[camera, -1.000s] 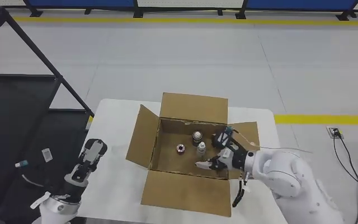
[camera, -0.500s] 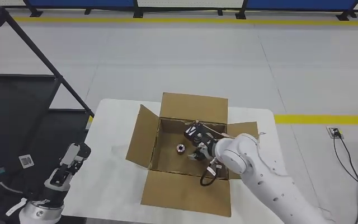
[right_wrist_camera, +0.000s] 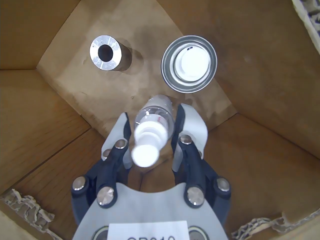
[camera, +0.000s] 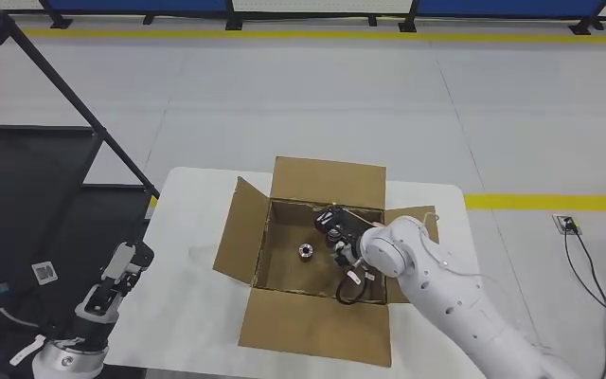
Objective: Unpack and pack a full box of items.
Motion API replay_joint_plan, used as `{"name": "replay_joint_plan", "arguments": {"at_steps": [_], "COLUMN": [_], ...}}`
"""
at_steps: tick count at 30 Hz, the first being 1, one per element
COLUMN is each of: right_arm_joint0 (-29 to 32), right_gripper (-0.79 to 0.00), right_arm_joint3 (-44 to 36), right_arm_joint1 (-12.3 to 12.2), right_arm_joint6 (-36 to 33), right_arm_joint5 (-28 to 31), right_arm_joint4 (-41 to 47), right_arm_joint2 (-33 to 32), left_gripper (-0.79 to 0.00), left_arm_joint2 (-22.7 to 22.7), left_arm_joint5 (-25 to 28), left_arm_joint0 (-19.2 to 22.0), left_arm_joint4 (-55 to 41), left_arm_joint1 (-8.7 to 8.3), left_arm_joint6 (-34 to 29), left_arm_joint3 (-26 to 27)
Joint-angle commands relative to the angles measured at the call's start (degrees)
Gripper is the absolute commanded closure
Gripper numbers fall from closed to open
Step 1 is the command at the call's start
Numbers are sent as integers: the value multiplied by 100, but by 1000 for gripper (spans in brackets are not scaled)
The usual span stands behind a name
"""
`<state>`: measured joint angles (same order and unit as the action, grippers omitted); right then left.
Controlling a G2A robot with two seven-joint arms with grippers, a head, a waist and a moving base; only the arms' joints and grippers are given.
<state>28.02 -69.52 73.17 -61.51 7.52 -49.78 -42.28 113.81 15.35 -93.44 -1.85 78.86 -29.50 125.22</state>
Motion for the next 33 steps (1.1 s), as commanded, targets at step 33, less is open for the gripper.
{"name": "replay_joint_plan", "arguments": {"at_steps": [33], "right_arm_joint0": [3550], "right_gripper": [0], "right_arm_joint3": [-3472], "right_arm_joint1": [-868], "right_arm_joint6": [762], "right_arm_joint5": [-1989], "right_arm_joint4": [-1285], "right_arm_joint2": [-4970], "left_gripper": [-785], "left_arm_joint2": [0], "left_arm_joint5": [0], "left_arm_joint0": [0], "left_arm_joint4": [0], "left_arm_joint1": [0], "left_arm_joint6": [0], "left_arm_joint3": [0]}}
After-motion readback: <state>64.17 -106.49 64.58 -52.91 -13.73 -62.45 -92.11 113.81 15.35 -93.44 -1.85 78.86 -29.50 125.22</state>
